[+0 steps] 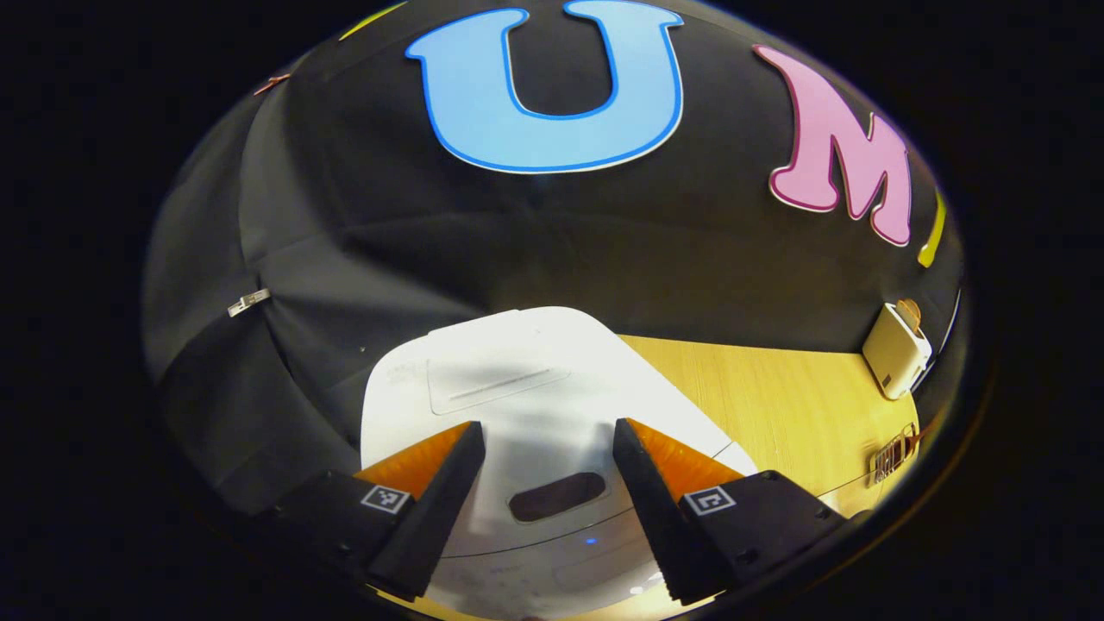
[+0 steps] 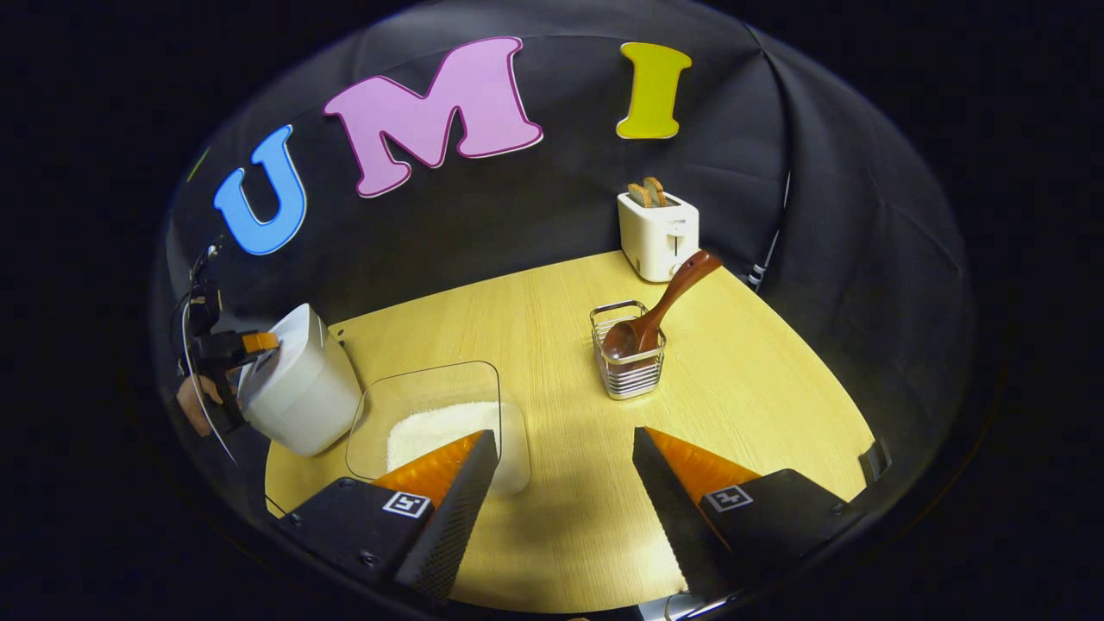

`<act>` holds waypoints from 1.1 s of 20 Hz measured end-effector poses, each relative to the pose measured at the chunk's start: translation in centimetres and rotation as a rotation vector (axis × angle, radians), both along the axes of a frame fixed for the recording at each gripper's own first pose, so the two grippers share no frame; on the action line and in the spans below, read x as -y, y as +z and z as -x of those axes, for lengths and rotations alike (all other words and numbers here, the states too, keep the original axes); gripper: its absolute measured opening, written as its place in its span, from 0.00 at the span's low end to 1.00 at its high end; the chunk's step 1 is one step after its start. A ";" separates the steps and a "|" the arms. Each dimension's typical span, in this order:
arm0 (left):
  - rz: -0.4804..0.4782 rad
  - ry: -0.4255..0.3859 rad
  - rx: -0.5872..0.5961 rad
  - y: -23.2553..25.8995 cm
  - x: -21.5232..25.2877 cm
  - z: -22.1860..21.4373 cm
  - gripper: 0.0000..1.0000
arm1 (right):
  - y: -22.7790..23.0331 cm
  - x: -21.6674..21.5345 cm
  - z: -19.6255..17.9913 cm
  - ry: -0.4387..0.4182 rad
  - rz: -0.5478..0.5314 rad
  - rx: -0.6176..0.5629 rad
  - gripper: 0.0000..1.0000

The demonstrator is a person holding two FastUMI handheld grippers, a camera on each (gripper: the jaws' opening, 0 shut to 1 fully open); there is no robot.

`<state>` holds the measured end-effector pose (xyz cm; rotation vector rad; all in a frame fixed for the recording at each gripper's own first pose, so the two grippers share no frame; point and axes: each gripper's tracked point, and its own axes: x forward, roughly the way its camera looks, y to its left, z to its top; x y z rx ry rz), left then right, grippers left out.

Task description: Close the left gripper, press the button to open the rice cooker; take a wooden spoon from the chopstick holder with the right hand, scoop a spoonful of rice and pour it into the rice cooker, then put the wooden spoon back into the chopstick holder.

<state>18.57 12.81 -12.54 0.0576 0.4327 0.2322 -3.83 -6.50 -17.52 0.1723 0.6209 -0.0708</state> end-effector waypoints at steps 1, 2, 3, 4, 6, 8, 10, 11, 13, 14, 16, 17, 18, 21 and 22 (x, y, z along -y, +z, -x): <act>-0.001 -0.012 0.001 0.2 0.2 -0.1 1.00 | -0.1 -0.5 0.1 0.007 -0.007 -0.002 0.99; 0.004 -0.026 0.000 0.3 0.3 0.1 0.99 | 0.1 -1.0 0.0 0.018 -0.012 0.002 0.99; 0.010 -0.027 -0.005 0.6 0.3 0.5 0.99 | 0.5 -1.3 -0.2 0.027 -0.007 0.012 0.99; 0.004 -0.012 0.021 1.5 -0.1 1.0 0.99 | 0.8 -1.5 -0.5 0.034 0.001 0.026 0.99; -0.009 -0.007 0.123 4.6 0.1 1.8 0.98 | 1.7 -2.2 -0.8 0.048 0.007 0.051 0.99; -0.031 -0.024 0.217 8.2 0.4 3.0 0.97 | 2.3 -3.0 -1.2 0.069 0.008 0.064 0.99; -0.063 -0.045 0.291 12.0 0.5 4.8 0.97 | 3.2 -3.9 -1.7 0.087 0.008 0.085 0.99; -0.075 -0.062 0.321 13.6 0.8 5.7 0.97 | 3.7 -4.3 -2.2 0.094 0.011 0.098 0.99; -0.072 -0.095 0.368 16.0 1.6 7.8 0.97 | 5.4 -5.2 -3.1 0.104 0.014 0.135 0.99; -0.058 -0.110 0.391 17.0 2.2 8.9 0.97 | 6.2 -5.6 -3.7 0.105 0.013 0.157 0.99; -0.037 -0.121 0.432 18.4 2.7 11.4 0.97 | 8.1 -6.4 -4.8 0.107 0.018 0.201 0.99; -0.030 -0.125 0.452 18.9 2.9 12.6 0.97 | 9.1 -6.8 -5.1 0.109 0.025 0.220 0.99; -0.016 -0.141 0.461 19.0 3.6 13.7 0.96 | 10.0 -7.2 -5.3 0.113 0.034 0.242 0.99; 0.033 -0.191 0.468 18.7 5.2 17.0 0.98 | 13.4 -8.3 -5.2 0.111 0.053 0.310 0.99; 0.058 -0.204 0.459 18.2 5.6 17.9 0.98 | 14.3 -8.7 -4.9 0.107 0.060 0.332 0.99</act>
